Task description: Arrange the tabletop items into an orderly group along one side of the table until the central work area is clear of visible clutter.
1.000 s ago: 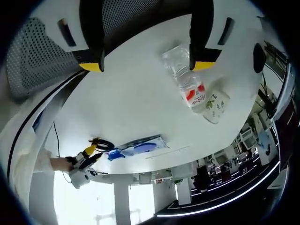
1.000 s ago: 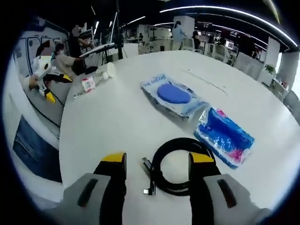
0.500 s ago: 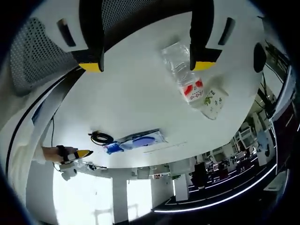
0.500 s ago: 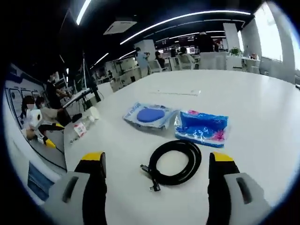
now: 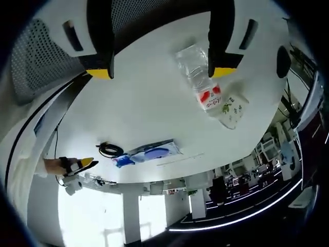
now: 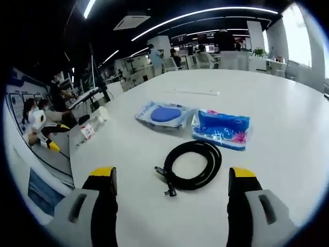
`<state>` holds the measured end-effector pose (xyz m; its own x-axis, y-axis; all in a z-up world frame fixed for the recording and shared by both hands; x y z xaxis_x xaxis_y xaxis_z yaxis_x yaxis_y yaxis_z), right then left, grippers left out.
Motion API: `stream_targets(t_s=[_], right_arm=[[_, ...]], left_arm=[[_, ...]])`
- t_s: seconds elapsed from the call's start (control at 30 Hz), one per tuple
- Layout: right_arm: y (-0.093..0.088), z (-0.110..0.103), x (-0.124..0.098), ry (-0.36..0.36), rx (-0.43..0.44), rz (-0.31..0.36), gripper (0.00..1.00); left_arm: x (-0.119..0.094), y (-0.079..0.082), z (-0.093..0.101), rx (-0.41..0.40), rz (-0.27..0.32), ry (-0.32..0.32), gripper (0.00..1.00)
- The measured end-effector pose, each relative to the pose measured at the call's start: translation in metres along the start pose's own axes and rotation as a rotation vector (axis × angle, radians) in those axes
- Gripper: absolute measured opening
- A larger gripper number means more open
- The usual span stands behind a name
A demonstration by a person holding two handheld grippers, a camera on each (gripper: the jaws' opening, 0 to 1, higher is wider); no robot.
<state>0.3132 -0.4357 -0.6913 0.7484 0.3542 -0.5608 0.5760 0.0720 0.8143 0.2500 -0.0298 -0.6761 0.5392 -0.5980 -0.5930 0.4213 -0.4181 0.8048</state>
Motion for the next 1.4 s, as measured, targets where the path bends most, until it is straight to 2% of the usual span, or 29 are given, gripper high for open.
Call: stream_targets(t_s=[0.43,0.7,0.87,0.97,1.03,1.13,1.23,1.3,1.4], right_arm=[[-0.002,-0.007,0.001,0.02,-0.011,-0.034,0.85],[0.0,-0.02,0.006,0.053,-0.013,-0.042,0.81],[-0.001,-0.027,0.007,0.084,-0.027,-0.05,0.8],[-0.003,-0.031,0.006,0.105,-0.029,-0.06,0.76],[-0.004,-0.036,0.004,0.116,-0.036,-0.064,0.75],[-0.005,-0.042,0.003,0.13,-0.045,-0.069,0.75],[-0.007,-0.048,0.002,0.139,-0.05,-0.073,0.74],[-0.008,-0.051,0.003,0.146,-0.051,-0.078,0.74],[-0.007,-0.058,0.002,0.157,-0.062,-0.09,0.73]], left_arm=[[-0.001,-0.002,-0.004,-0.001,0.011,0.003,0.77],[-0.001,-0.003,-0.007,-0.006,0.008,0.004,0.76],[-0.002,-0.001,-0.015,-0.073,0.029,0.025,0.8],[-0.001,-0.002,-0.018,-0.133,0.021,0.028,0.85],[-0.001,0.003,-0.022,-0.156,0.035,0.036,0.87],[0.003,0.01,-0.033,-0.188,0.04,0.055,0.81],[0.013,0.004,-0.047,-0.21,-0.025,0.109,0.74],[0.025,0.007,-0.049,-0.2,-0.018,0.105,0.75],[0.037,0.013,-0.052,-0.288,0.027,0.105,0.75]])
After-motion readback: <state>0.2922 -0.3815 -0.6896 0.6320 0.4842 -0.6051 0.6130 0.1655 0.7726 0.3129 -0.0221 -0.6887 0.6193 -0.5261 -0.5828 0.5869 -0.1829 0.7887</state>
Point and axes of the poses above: the point that each gripper's makers call its tool centre point, and the gripper's own axes: x roughly forward along the fingers, z roughly to its right, y roughly out of its top, the point moved 2 cm from there along -x, roughly backward along the fingers, and after that the axes turned 7 degrees about -y, right-handed, at the moved point
